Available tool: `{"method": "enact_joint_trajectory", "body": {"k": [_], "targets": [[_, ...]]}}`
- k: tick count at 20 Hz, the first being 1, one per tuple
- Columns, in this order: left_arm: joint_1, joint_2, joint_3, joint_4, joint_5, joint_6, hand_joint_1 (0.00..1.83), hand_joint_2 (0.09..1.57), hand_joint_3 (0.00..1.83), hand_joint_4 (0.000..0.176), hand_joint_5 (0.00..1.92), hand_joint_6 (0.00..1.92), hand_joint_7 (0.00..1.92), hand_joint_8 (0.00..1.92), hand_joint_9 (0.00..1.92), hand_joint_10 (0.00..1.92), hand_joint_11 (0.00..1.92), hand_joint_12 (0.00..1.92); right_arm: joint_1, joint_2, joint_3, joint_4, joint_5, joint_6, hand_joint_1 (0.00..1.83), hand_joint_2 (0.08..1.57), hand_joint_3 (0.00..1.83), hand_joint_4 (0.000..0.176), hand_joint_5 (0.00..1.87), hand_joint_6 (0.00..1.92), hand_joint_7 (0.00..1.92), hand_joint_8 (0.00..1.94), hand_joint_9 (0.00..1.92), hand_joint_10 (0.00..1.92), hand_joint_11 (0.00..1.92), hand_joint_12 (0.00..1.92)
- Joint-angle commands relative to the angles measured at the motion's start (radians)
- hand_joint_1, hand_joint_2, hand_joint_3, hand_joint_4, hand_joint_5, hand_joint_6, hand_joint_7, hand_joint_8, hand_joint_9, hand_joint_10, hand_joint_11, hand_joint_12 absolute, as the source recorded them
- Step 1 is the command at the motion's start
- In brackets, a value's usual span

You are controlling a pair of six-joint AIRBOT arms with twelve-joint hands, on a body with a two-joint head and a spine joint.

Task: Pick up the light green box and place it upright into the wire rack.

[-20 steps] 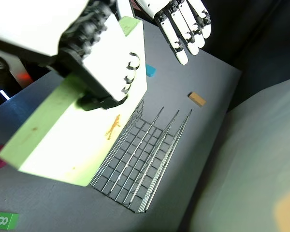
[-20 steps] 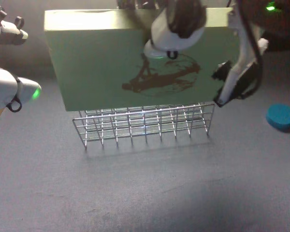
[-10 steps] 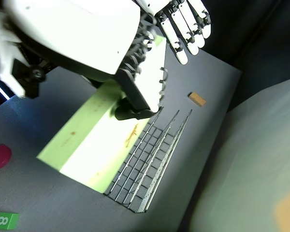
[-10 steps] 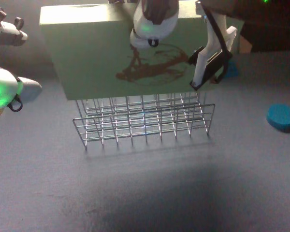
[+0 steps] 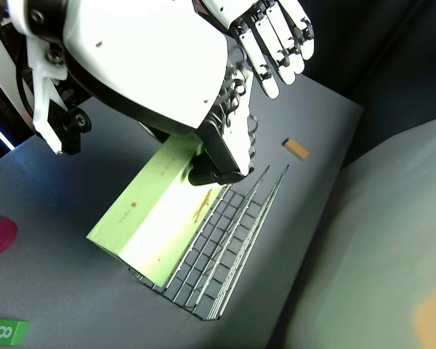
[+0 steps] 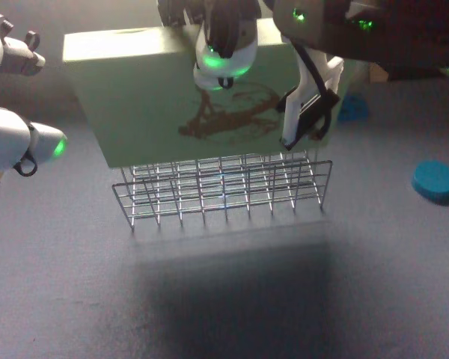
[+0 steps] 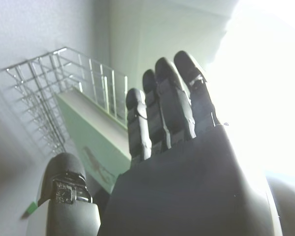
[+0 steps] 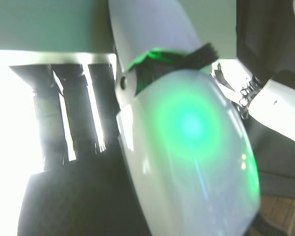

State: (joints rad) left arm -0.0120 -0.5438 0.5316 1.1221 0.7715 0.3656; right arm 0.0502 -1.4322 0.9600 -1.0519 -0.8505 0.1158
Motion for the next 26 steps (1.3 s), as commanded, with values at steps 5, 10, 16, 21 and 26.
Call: {"method": "enact_joint_trajectory", "body": {"k": [5, 10, 16, 21, 26], "targets": [[-0.017, 0.006, 0.0, 0.076, -0.023, 0.005, 0.04, 1.2, 0.0, 0.063, 0.31, 0.0, 0.33, 0.0, 0.32, 0.0, 0.0, 0.74, -0.034, -0.026, 0.033, -0.113, 0.058, 0.027, 1.36, 1.17, 0.0, 0.0, 0.82, 0.99, 0.92, 1.14, 0.79, 1.51, 0.73, 1.61], [-0.018, 0.006, 0.001, 0.076, -0.017, 0.005, 0.03, 1.19, 0.0, 0.063, 0.31, 0.0, 0.33, 0.0, 0.32, 0.0, 0.0, 0.74, -0.076, -0.048, 0.068, -0.13, 0.083, 0.045, 1.36, 1.17, 0.0, 0.0, 0.81, 1.01, 0.93, 1.14, 0.75, 1.52, 0.7, 1.62], [-0.021, 0.005, 0.0, 0.076, -0.017, 0.005, 0.02, 1.19, 0.0, 0.063, 0.31, 0.0, 0.33, 0.0, 0.31, 0.0, 0.0, 0.74, -0.138, -0.079, 0.117, -0.129, 0.107, 0.062, 1.35, 1.19, 0.0, 0.0, 0.78, 1.05, 0.91, 1.17, 0.74, 1.54, 0.67, 1.63], [-0.021, 0.005, -0.005, 0.076, -0.021, 0.005, 0.02, 1.19, 0.0, 0.063, 0.31, 0.0, 0.32, 0.0, 0.31, 0.0, 0.0, 0.74, -0.177, -0.098, 0.145, -0.129, 0.105, 0.062, 1.35, 1.19, 0.0, 0.0, 0.77, 1.06, 0.9, 1.17, 0.76, 1.53, 0.68, 1.63], [-0.025, 0.006, -0.003, 0.076, -0.021, 0.005, 0.02, 1.19, 0.0, 0.064, 0.3, 0.0, 0.32, 0.0, 0.31, 0.0, 0.0, 0.73, -0.189, -0.098, 0.15, -0.128, 0.1, 0.06, 1.35, 1.18, 0.0, 0.0, 0.78, 1.05, 0.91, 1.16, 0.76, 1.53, 0.66, 1.63]]}}
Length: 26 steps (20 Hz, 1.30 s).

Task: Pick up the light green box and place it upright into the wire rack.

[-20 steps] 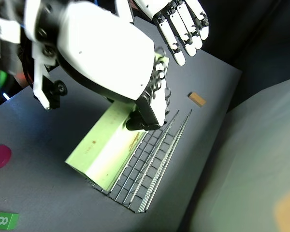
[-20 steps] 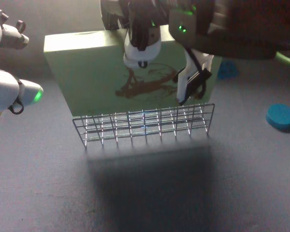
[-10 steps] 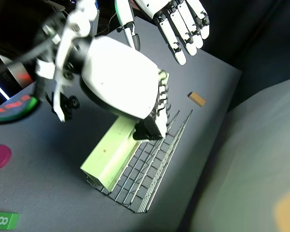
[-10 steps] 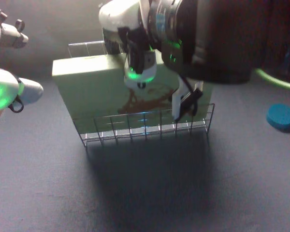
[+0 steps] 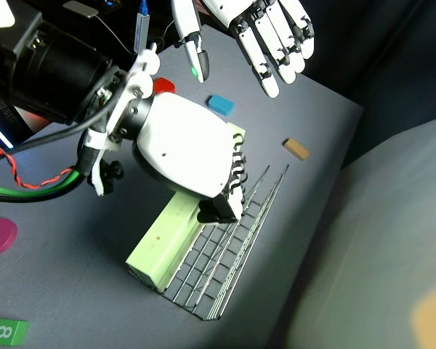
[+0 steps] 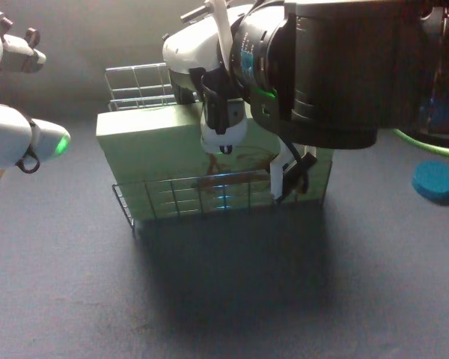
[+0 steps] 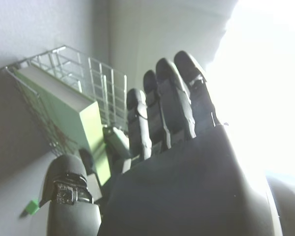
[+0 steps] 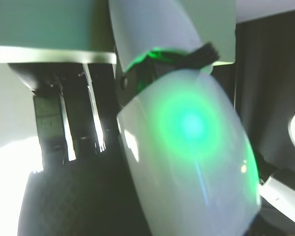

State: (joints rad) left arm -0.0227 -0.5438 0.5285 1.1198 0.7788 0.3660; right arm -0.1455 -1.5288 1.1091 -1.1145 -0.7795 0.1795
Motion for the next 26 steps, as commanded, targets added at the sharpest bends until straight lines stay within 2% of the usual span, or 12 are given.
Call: {"method": "enact_joint_trajectory", "body": {"k": [1, 7, 11, 12, 14, 15, 16, 17, 20, 21, 24, 26], "targets": [[-0.015, 0.006, 0.001, 0.078, -0.028, 0.004, 0.02, 1.19, 0.0, 0.063, 0.3, 0.0, 0.32, 0.0, 0.31, 0.0, 0.0, 0.73, 0.007, -0.001, 0.0, -0.065, 0.029, -0.006, 1.35, 1.19, 0.0, 0.0, 0.77, 1.06, 0.91, 1.16, 0.76, 1.53, 0.68, 1.63], [-0.017, 0.007, -0.001, 0.071, -0.028, 0.004, 0.0, 1.19, 0.0, 0.063, 0.3, 0.0, 0.32, 0.0, 0.3, 0.0, 0.0, 0.71, -0.001, 0.02, -0.005, -0.06, 0.034, -0.01, 1.36, 1.18, 0.0, 0.0, 0.77, 1.06, 0.92, 1.14, 0.77, 1.51, 0.69, 1.61], [-0.017, 0.008, -0.002, 0.069, -0.025, 0.004, 0.0, 1.19, 0.0, 0.063, 0.31, 0.01, 0.32, 0.0, 0.3, 0.0, 0.0, 0.69, 0.0, 0.026, -0.01, -0.06, 0.037, -0.011, 1.35, 1.21, 0.0, 0.0, 0.69, 1.21, 0.86, 1.2, 0.74, 1.53, 0.61, 1.61], [-0.017, 0.008, -0.002, 0.069, -0.025, 0.004, 0.0, 1.19, 0.0, 0.063, 0.31, 0.0, 0.32, 0.0, 0.3, 0.0, 0.0, 0.69, 0.001, 0.027, -0.01, -0.06, 0.037, -0.011, 1.21, 1.22, 0.0, 0.0, 0.72, 1.26, 0.85, 1.29, 0.67, 1.22, 0.6, 1.59], [-0.017, 0.008, -0.001, 0.069, -0.025, 0.004, 0.01, 1.19, 0.0, 0.063, 0.3, 0.0, 0.31, 0.0, 0.29, 0.0, 0.0, 0.68, 0.003, 0.029, -0.011, -0.06, 0.037, -0.01, 1.15, 1.24, 0.0, 0.0, 0.7, 1.32, 0.8, 1.36, 0.62, 1.05, 0.52, 1.58], [-0.017, 0.008, -0.001, 0.069, -0.025, 0.004, 0.01, 1.19, 0.0, 0.063, 0.3, 0.0, 0.31, 0.0, 0.29, 0.0, 0.0, 0.67, 0.005, 0.03, -0.012, -0.059, 0.041, -0.01, 1.06, 1.24, 0.0, 0.0, 0.73, 1.34, 0.69, 0.87, 0.58, 0.98, 0.48, 1.56], [-0.017, 0.008, -0.001, 0.069, -0.025, 0.004, 0.01, 1.2, 0.0, 0.063, 0.3, 0.0, 0.31, 0.0, 0.29, 0.0, 0.0, 0.67, 0.006, 0.031, -0.013, -0.059, 0.044, -0.009, 0.96, 1.15, 0.0, 0.0, 0.65, 0.35, 0.72, 0.45, 0.56, 0.79, 0.42, 1.47], [-0.017, 0.008, 0.0, 0.069, -0.025, 0.004, 0.01, 1.2, 0.0, 0.063, 0.3, 0.0, 0.31, 0.0, 0.29, 0.0, 0.0, 0.67, 0.008, 0.031, -0.013, -0.059, 0.044, -0.011, 0.94, 1.13, 0.0, 0.0, 0.65, 0.17, 0.72, 0.31, 0.53, 0.7, 0.38, 1.47], [-0.017, 0.008, 0.002, 0.069, -0.025, 0.004, 0.01, 1.2, 0.0, 0.063, 0.3, 0.0, 0.31, 0.0, 0.29, 0.0, 0.0, 0.67, 0.016, 0.04, -0.021, -0.059, 0.048, -0.013, 0.88, 1.13, 0.0, 0.0, 0.65, 0.03, 0.74, 0.13, 0.53, 0.55, 0.32, 1.42], [-0.016, 0.008, 0.002, 0.064, -0.021, 0.004, 0.0, 1.2, 0.0, 0.063, 0.3, 0.0, 0.31, 0.0, 0.29, 0.0, 0.0, 0.67, 0.023, 0.05, -0.031, -0.06, 0.052, -0.014, 0.77, 1.15, 0.0, 0.0, 0.6, 0.0, 0.7, 0.03, 0.52, 0.33, 0.23, 1.33], [-0.013, 0.008, -0.004, 0.053, -0.022, 0.003, 0.0, 1.21, 0.0, 0.063, 0.3, 0.0, 0.32, 0.0, 0.29, 0.0, 0.0, 0.67, 0.056, 0.101, -0.08, -0.061, 0.054, -0.016, 0.69, 1.12, 0.0, 0.0, 0.57, 0.0, 0.66, 0.0, 0.56, 0.11, 0.16, 1.25], [-0.01, 0.007, -0.009, 0.053, -0.024, -0.017, 0.0, 1.21, 0.0, 0.063, 0.3, 0.0, 0.32, 0.0, 0.3, 0.0, 0.0, 0.67, 0.085, 0.157, -0.133, -0.08, 0.06, -0.012, 0.66, 1.1, 0.0, 0.0, 0.54, 0.0, 0.64, 0.0, 0.55, 0.08, 0.14, 1.24]]}}
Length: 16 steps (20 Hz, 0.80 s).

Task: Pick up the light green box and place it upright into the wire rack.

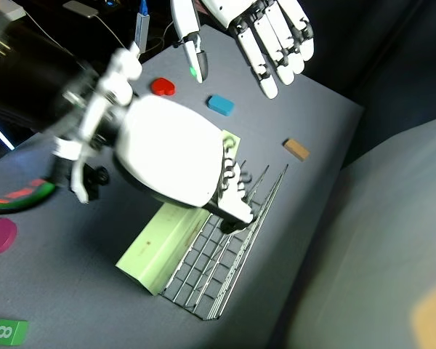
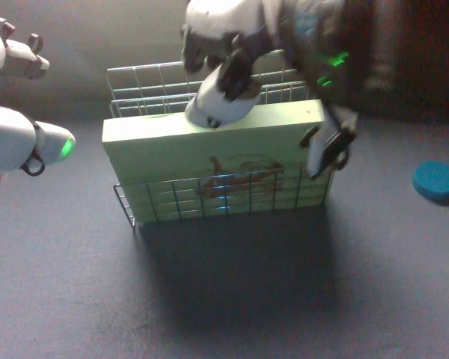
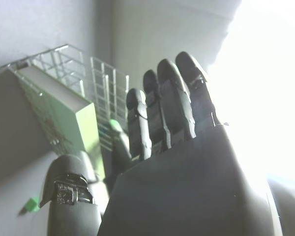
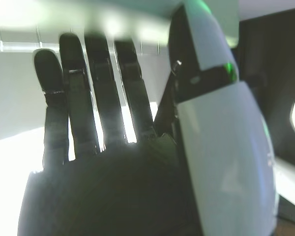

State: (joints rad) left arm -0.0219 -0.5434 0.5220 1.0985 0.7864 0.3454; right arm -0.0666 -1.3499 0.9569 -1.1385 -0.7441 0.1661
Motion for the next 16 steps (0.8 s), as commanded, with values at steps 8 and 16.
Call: {"method": "enact_joint_trajectory", "body": {"k": [8, 16], "targets": [[0.002, -0.015, -0.023, 0.043, -0.042, -0.021, 0.01, 1.21, 0.0, 0.062, 0.31, 0.0, 0.33, 0.0, 0.3, 0.0, 0.0, 0.68, 0.058, 0.354, -0.271, -0.212, 0.166, 0.02, 0.64, 1.07, 0.0, 0.0, 0.51, 0.0, 0.61, 0.0, 0.54, 0.05, 0.14, 1.24], [0.004, -0.114, -0.033, 0.044, -0.006, -0.062, 0.32, 1.23, 0.0, 0.0, 0.66, 1.04, 0.73, 0.9, 0.66, 1.26, 0.53, 1.43, 0.035, 0.627, -0.412, -0.009, 0.355, -0.039, 0.58, 1.24, 0.0, 0.0, 0.75, 1.52, 0.83, 1.63, 1.0, 1.86, 1.08, 1.91]]}}
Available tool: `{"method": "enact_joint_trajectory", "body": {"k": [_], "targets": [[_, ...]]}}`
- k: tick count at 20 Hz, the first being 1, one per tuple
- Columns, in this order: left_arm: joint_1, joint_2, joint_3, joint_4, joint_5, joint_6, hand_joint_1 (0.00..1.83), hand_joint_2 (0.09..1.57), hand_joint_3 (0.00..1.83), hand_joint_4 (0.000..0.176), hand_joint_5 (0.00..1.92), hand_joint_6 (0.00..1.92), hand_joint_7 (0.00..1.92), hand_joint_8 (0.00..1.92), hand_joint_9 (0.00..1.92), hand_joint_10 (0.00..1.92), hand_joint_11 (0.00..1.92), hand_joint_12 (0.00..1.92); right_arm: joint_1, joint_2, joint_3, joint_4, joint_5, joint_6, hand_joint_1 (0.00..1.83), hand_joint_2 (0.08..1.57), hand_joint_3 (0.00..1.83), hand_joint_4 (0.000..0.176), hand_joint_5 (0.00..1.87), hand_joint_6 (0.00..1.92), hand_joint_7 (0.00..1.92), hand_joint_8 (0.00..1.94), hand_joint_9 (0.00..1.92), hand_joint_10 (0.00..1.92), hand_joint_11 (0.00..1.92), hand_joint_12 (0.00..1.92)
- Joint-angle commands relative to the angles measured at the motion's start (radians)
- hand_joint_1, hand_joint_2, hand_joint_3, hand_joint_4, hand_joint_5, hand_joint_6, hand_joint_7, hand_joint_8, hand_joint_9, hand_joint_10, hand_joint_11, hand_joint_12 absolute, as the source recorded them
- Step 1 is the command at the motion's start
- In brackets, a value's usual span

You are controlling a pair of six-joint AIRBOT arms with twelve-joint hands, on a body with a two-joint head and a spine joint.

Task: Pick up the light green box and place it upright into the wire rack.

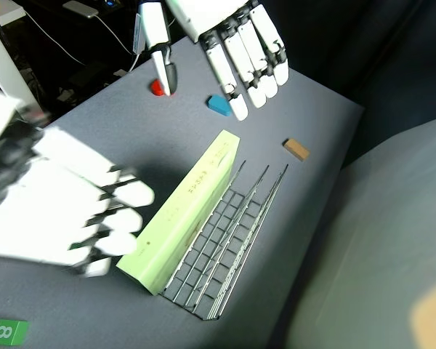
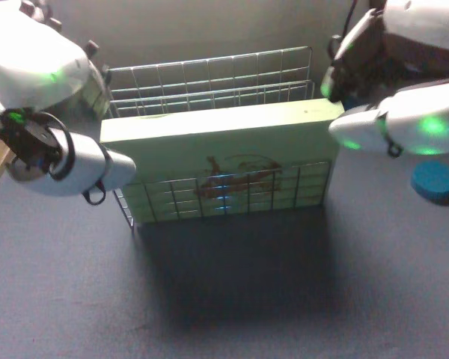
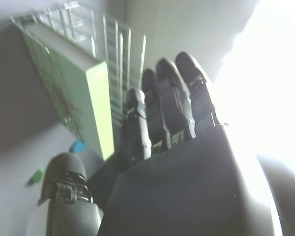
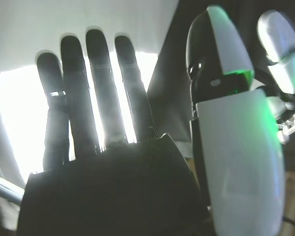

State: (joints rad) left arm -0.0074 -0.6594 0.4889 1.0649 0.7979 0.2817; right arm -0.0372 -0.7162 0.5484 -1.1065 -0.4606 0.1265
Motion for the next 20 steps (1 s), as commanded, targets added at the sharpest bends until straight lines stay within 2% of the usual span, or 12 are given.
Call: {"method": "enact_joint_trajectory", "body": {"k": [1, 2, 3, 5, 6, 7, 8, 9, 10, 11, 20], "targets": [[-0.012, -0.01, -0.002, 0.082, -0.008, -0.005, 0.38, 1.24, 0.0, 0.0, 0.54, 1.62, 0.64, 1.57, 0.66, 1.79, 0.68, 1.82, 0.002, -0.002, -0.003, -0.042, 0.099, 0.0, 0.62, 1.24, 0.0, 0.0, 0.77, 1.84, 0.91, 1.88, 1.2, 1.91, 1.39, 1.92], [-0.013, -0.02, -0.003, 0.084, -0.002, -0.008, 0.41, 1.25, 0.0, 0.0, 0.55, 1.86, 0.66, 1.85, 0.72, 1.89, 0.82, 1.9, -0.001, -0.004, -0.003, -0.042, 0.102, -0.002, 0.64, 1.24, 0.0, 0.0, 0.84, 1.91, 1.01, 1.93, 1.33, 1.92, 1.59, 1.92], [-0.014, -0.033, -0.004, 0.088, 0.004, -0.016, 0.4, 1.27, 0.01, 0.0, 0.63, 1.91, 0.71, 1.91, 0.76, 1.92, 0.87, 1.92, -0.007, -0.009, -0.003, -0.042, 0.102, -0.003, 0.63, 1.25, 0.0, 0.0, 0.86, 1.92, 1.07, 1.94, 1.4, 1.92, 1.71, 1.92], [-0.007, -0.069, -0.008, 0.101, 0.027, -0.049, 0.39, 1.28, 0.0, 0.0, 0.7, 1.92, 0.76, 1.92, 0.8, 1.92, 0.91, 1.92, -0.022, -0.023, -0.003, -0.046, 0.093, -0.004, 0.6, 1.26, 0.0, 0.0, 0.89, 1.92, 1.11, 1.94, 1.44, 1.92, 1.77, 1.92], [-0.004, -0.076, -0.009, 0.109, 0.032, -0.066, 0.38, 1.32, 0.01, 0.0, 1.0, 1.92, 1.07, 1.92, 1.07, 1.92, 1.15, 1.92, -0.022, -0.025, -0.003, -0.048, 0.094, -0.004, 0.54, 1.37, 0.02, 0.0, 1.1, 1.92, 1.35, 1.94, 1.59, 1.92, 1.88, 1.92], [-0.005, -0.085, -0.009, 0.111, 0.037, -0.071, 0.38, 1.32, 0.01, 0.0, 1.0, 1.92, 1.07, 1.92, 1.07, 1.92, 1.15, 1.92, -0.023, -0.025, -0.003, -0.049, 0.094, -0.004, 0.54, 1.37, 0.02, 0.0, 1.1, 1.92, 1.35, 1.94, 1.59, 1.92, 1.88, 1.92], [-0.005, -0.091, -0.009, 0.117, 0.04, -0.08, 0.37, 1.4, 0.02, 0.0, 1.25, 1.92, 1.35, 1.92, 1.34, 1.92, 1.42, 1.92, -0.023, -0.025, -0.003, -0.052, 0.094, -0.004, 0.62, 1.43, 0.02, 0.0, 1.21, 1.92, 1.46, 1.94, 1.65, 1.92, 1.91, 1.92], [-0.004, -0.101, -0.009, 0.118, 0.041, -0.083, 0.36, 1.46, 0.0, 0.069, 1.34, 1.92, 1.43, 1.92, 1.47, 1.92, 1.57, 1.92, -0.023, -0.025, -0.003, -0.053, 0.094, -0.004, 0.68, 1.45, 0.0, 0.138, 1.29, 1.92, 1.51, 1.94, 1.69, 1.92, 1.92, 1.92], [-0.004, -0.107, -0.009, 0.118, 0.042, -0.083, 0.36, 1.47, 0.0, 0.172, 1.32, 1.92, 1.44, 1.92, 1.47, 1.92, 1.58, 1.92, -0.023, -0.026, -0.003, -0.053, 0.095, -0.004, 0.68, 1.45, 0.0, 0.174, 1.28, 1.92, 1.52, 1.94, 1.69, 1.92, 1.92, 1.92], [-0.004, -0.112, -0.009, 0.118, 0.043, -0.083, 0.36, 1.47, 0.0, 0.176, 1.32, 1.92, 1.44, 1.92, 1.47, 1.92, 1.58, 1.92, -0.023, -0.026, -0.003, -0.054, 0.095, -0.004, 0.68, 1.46, 0.01, 0.176, 1.26, 1.92, 1.51, 1.94, 1.69, 1.92, 1.92, 1.92], [-0.007, -0.129, -0.012, 0.118, 0.047, -0.092, 0.38, 1.47, 0.0, 0.176, 1.31, 1.92, 1.44, 1.92, 1.48, 1.92, 1.58, 1.92, -0.021, -0.028, -0.003, -0.057, 0.099, -0.004, 0.69, 1.47, 0.0, 0.176, 1.24, 1.92, 1.5, 1.94, 1.69, 1.92, 1.92, 1.92]]}}
